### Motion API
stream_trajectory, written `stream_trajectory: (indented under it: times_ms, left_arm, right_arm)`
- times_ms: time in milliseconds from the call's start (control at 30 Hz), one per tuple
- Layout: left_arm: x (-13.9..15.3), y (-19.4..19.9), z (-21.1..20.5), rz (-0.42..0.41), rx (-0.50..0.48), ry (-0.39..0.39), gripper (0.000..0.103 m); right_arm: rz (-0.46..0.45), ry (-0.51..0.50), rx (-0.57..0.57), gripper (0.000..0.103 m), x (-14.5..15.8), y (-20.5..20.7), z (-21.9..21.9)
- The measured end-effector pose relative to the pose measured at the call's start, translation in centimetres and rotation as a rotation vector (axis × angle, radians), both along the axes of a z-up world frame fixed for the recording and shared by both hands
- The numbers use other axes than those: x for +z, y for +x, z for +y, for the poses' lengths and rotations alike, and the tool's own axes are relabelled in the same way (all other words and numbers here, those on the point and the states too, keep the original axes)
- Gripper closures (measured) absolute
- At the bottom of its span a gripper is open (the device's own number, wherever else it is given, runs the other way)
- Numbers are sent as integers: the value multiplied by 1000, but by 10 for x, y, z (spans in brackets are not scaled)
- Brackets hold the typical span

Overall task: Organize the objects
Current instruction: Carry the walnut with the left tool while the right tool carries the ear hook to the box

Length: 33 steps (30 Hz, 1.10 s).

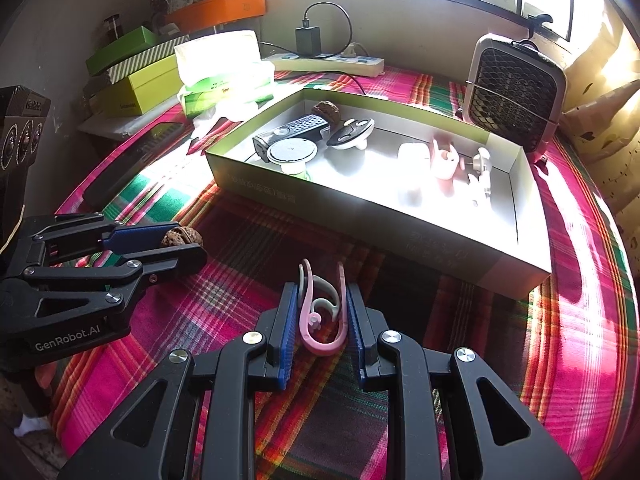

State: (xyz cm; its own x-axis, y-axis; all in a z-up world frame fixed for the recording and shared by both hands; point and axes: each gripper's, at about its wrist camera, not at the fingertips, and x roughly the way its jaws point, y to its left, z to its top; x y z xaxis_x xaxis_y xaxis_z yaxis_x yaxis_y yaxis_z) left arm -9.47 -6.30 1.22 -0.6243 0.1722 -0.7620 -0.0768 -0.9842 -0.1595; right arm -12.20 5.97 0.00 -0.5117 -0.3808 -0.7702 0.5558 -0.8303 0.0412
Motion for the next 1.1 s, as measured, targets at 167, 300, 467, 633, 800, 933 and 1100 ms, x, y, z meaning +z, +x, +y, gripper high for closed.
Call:
stream_trajectory:
  times_ms: [167, 300, 467, 633, 800, 933, 1100]
  left_arm:
    - [5, -2, 0, 8, -8, -3, 75]
    - [10, -3, -3, 12, -18, -1, 75]
    - [22, -10, -7, 30, -26, 5, 75]
    - [34, -18, 0, 51, -42, 1, 75]
    - [44, -27, 17, 74, -59, -10, 75]
    - [46, -45, 37, 79, -64, -26, 75]
    - [46, -61, 40, 68, -74, -21, 75]
  right_arm:
    - [6, -9, -7, 79, 5, 1, 5]
    - [12, -26, -11, 79, 11, 1, 9]
    - [22, -52, -29, 79, 20, -1, 17]
    - [38, -55, -64, 79, 31, -10, 27]
    - [48, -56, -100, 79, 39, -21, 36]
    - [42, -49, -122, 79, 40, -34, 41]
    - [39, -53, -137, 79, 41, -48, 45]
